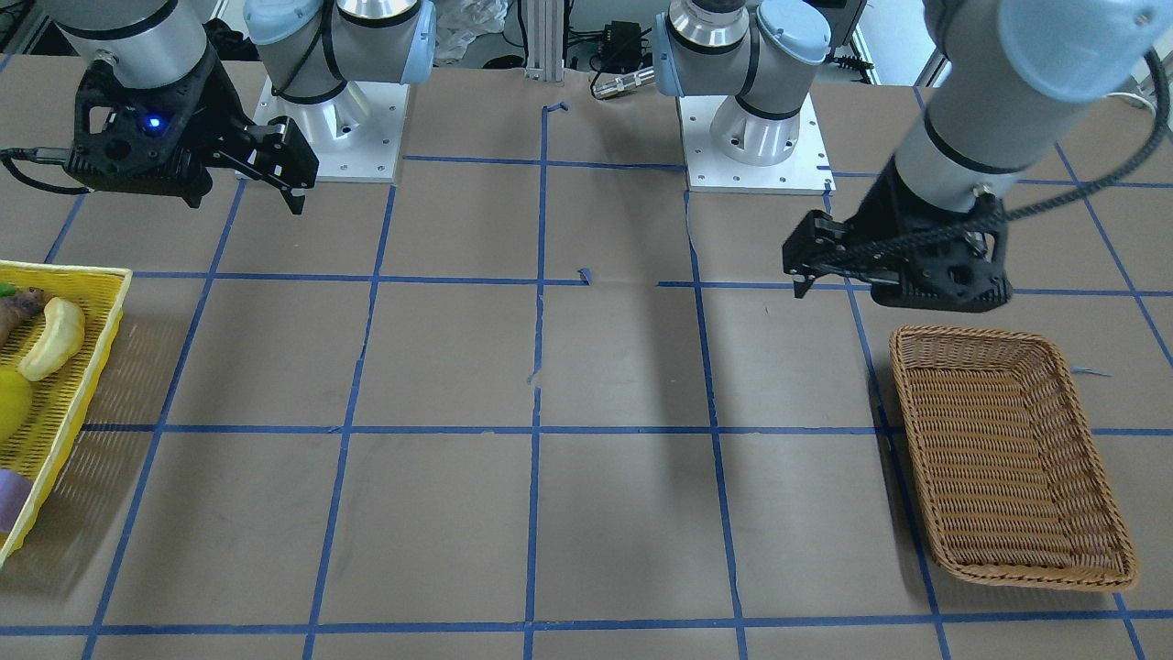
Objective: Transfer tape with both arms
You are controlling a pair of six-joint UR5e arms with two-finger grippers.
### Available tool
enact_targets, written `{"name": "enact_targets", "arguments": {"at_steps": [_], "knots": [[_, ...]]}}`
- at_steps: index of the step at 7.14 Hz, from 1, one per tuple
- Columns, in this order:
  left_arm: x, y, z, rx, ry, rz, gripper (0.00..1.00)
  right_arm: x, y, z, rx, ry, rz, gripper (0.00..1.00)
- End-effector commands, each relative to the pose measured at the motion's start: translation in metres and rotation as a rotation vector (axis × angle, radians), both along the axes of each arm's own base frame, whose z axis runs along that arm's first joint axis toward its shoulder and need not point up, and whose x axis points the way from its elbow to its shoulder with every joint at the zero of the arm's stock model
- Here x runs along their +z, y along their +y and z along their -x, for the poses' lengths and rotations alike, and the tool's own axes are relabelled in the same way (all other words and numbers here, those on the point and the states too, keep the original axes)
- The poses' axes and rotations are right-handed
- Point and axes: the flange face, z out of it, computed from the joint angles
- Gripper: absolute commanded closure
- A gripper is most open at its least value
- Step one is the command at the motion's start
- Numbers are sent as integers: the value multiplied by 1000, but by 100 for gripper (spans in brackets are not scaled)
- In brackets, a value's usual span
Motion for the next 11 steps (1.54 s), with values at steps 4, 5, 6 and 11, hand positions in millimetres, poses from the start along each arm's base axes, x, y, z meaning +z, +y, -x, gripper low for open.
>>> {"name": "enact_targets", "arguments": {"at_steps": [4, 5, 6, 11], "knots": [[29, 56, 85, 63, 2, 50, 0, -1, 0, 1, 6, -1, 0, 0], [31, 58, 85, 59, 9, 51, 0, 1, 0, 1, 6, 1, 0, 0], [31, 56, 84, -1, 41, 47, 0, -1, 0, 1, 8, 6, -4, 0], [36, 63, 82, -34, 27, 52, 0, -1, 0, 2, 9, 8, -4, 0]]}}
